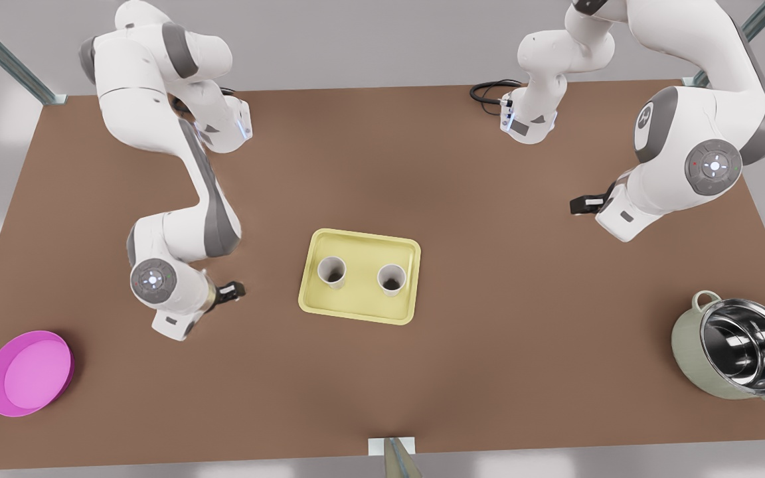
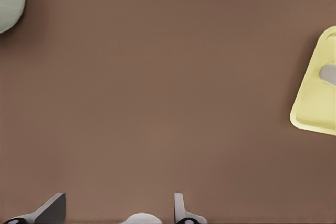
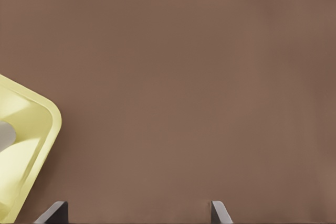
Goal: Use both arms to respectively pick up the white IKEA cups from the middle-left and middle-right positions, then place the white IKEA cups onto the middle-middle tray, ensuring that the cups remain upright and do not tip over
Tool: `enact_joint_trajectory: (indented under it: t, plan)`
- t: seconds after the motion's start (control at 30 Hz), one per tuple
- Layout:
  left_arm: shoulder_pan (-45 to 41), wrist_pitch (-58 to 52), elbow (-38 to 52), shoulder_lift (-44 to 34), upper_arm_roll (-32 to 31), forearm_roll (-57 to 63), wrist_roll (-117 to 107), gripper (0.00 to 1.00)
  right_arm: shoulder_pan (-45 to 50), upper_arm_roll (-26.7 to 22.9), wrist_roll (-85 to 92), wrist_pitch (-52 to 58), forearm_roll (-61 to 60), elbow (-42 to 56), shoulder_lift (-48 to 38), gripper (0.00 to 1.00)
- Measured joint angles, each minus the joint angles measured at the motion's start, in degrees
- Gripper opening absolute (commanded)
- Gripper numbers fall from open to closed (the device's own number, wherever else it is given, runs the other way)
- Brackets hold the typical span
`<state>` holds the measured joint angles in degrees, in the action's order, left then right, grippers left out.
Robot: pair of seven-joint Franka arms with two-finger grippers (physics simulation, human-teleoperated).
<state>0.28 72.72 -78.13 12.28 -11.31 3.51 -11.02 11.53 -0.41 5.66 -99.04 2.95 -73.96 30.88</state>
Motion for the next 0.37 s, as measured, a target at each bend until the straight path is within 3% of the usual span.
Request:
enact_joint_trajectory:
  t: [0.1, 0.23, 0.37]
  plan:
    - [0.0, -0.1, 0.0, 0.0, 0.0, 0.0, 0.7, 1.0, -2.5, -0.9, -0.2, 7.6, 0.6, 6.5, -5.9, 1.0]
    - [0.0, -0.1, 0.0, 0.0, 0.0, 0.0, 1.5, 1.0, -6.5, -1.0, -0.5, 15.6, 0.9, -1.4, -19.4, 1.0]
    - [0.0, -0.2, 0.0, 0.0, 0.0, 0.1, 2.1, 1.0, -8.0, -2.5, -0.6, 19.5, 1.0, -5.3, -22.5, 1.0]
